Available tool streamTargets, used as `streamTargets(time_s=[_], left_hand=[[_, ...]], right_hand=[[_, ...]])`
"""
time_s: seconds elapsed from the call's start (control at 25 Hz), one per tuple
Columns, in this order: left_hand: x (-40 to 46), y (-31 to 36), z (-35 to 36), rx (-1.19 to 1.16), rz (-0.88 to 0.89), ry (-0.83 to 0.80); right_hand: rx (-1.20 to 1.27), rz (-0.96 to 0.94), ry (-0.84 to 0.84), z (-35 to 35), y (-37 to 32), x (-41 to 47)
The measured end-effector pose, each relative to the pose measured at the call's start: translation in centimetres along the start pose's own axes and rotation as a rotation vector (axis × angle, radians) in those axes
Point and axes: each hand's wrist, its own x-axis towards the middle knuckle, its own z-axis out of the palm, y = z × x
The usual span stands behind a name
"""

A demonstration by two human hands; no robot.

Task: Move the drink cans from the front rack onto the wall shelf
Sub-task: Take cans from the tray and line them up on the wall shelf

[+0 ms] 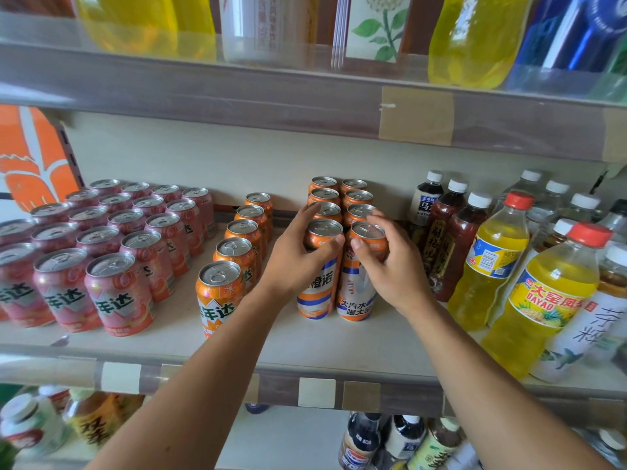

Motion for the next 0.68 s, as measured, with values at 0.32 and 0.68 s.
streamTargets(time_s=[0.32, 0.68], left_hand=[[-1.7, 4.6, -3.8, 0.075, 0.105, 0.114], [-6.5, -0.4, -11.1, -0.111, -0.188, 0.248]], right_hand=[[-0.096, -0.171, 0.182, -0.3, -4.1, 0.5], [0.246, 0.175, -0.22, 11.7, -12.9, -4.6]])
